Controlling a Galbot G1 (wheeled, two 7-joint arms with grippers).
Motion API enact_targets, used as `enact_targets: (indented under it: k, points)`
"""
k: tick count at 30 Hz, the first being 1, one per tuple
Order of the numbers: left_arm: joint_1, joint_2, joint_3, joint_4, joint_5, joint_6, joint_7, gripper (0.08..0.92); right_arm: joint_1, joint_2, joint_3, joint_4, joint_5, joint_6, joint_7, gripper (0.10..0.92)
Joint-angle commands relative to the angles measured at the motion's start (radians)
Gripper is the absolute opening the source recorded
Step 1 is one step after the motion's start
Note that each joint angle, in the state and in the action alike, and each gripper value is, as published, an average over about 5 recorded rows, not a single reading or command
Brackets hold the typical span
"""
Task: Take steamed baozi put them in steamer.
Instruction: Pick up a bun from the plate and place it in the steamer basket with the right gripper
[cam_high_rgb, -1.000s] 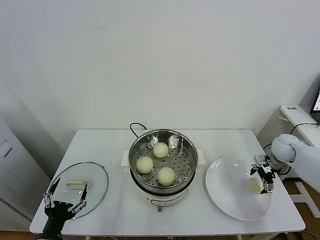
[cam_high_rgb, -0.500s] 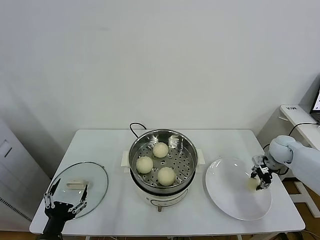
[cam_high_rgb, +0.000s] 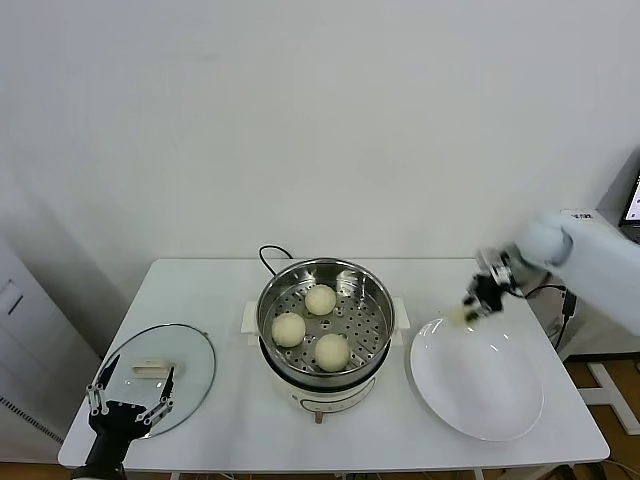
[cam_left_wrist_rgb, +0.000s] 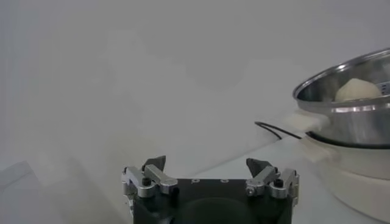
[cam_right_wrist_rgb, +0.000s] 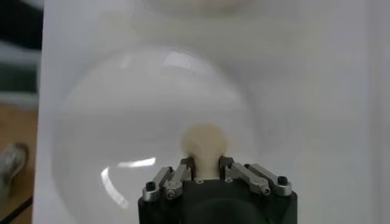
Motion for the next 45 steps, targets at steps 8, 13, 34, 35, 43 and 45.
enact_targets:
  k: [8, 13, 34, 35, 43, 45]
  points:
    - [-0.005, -0.014, -0.004, 0.0, -0.009, -0.002, -0.001, 0.823, 0.204, 0.307, -0.175, 0.223, 0.332, -0.244, 0.146, 0.315]
    - [-0.001, -0.009, -0.011, 0.007, -0.02, -0.007, -0.001, 0.823, 0.142, 0.311, -0.199, 0.218, 0.249, -0.248, 0.176, 0.316]
    - [-0.011, -0.008, -0.002, 0.015, -0.016, -0.007, -0.001, 0.823, 0.082, 0.266, -0.223, 0.178, 0.201, -0.241, 0.225, 0.507]
    - [-0.009, -0.008, -0.003, 0.014, -0.016, -0.008, -0.001, 0.823, 0.082, 0.265, -0.222, 0.177, 0.202, -0.241, 0.226, 0.533]
    - [-0.001, -0.008, -0.005, 0.004, -0.016, -0.011, -0.002, 0.823, 0.107, 0.241, -0.169, 0.183, 0.251, -0.238, 0.215, 0.764]
    - [0.002, -0.006, -0.007, 0.0, -0.017, -0.013, -0.001, 0.823, 0.119, 0.212, -0.127, 0.192, 0.315, -0.226, 0.207, 0.801]
